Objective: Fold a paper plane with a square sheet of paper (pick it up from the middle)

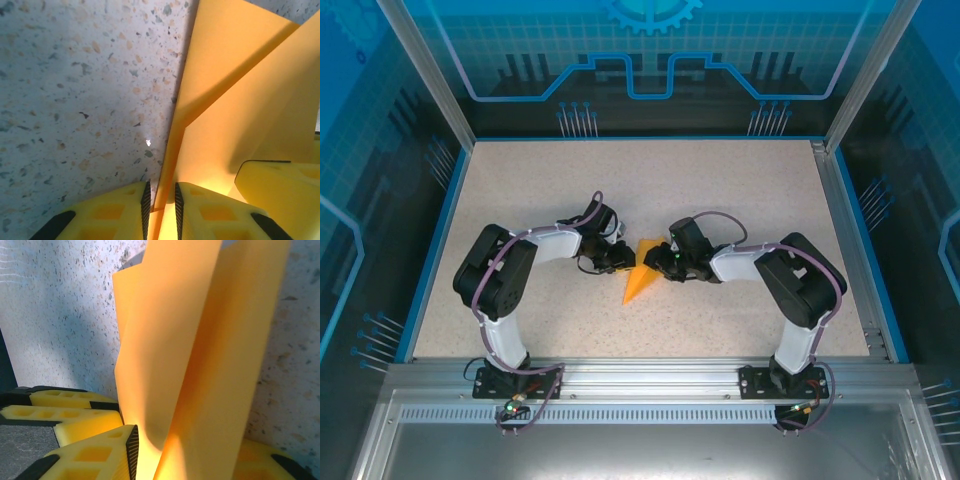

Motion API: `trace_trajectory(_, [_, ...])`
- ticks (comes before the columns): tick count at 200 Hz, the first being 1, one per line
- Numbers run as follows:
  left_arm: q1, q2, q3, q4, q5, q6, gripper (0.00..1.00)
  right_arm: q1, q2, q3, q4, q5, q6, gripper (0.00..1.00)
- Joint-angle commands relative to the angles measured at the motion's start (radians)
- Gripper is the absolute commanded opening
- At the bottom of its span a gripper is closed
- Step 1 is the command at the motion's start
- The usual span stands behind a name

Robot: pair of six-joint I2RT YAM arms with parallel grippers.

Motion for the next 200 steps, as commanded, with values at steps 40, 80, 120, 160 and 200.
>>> trace_trajectory(40, [0.012, -0.036, -0.014, -0.026, 0.007, -0.003, 0.23, 0.011, 0.036, 0.032, 0.016, 0.004, -0.040, 0.32])
trace_trajectory(80, [0.013, -0.041, -0.029, -0.003, 0.012, -0.014, 0.23, 0.007, 0.048, 0.052, -0.017, -0.005, -0.075, 0.32])
trace_trajectory(120, [0.013, -0.051, -0.037, 0.000, 0.021, -0.021, 0.23, 0.007, 0.050, 0.052, -0.024, -0.004, -0.088, 0.32])
trace_trajectory(160, [0.014, -0.060, -0.046, 0.008, 0.026, -0.032, 0.23, 0.002, 0.059, 0.052, -0.021, -0.017, -0.094, 0.31])
trace_trajectory(200, [0.013, -0.059, -0.047, 0.013, 0.038, -0.037, 0.23, -0.004, 0.064, 0.051, -0.014, -0.021, -0.099, 0.28])
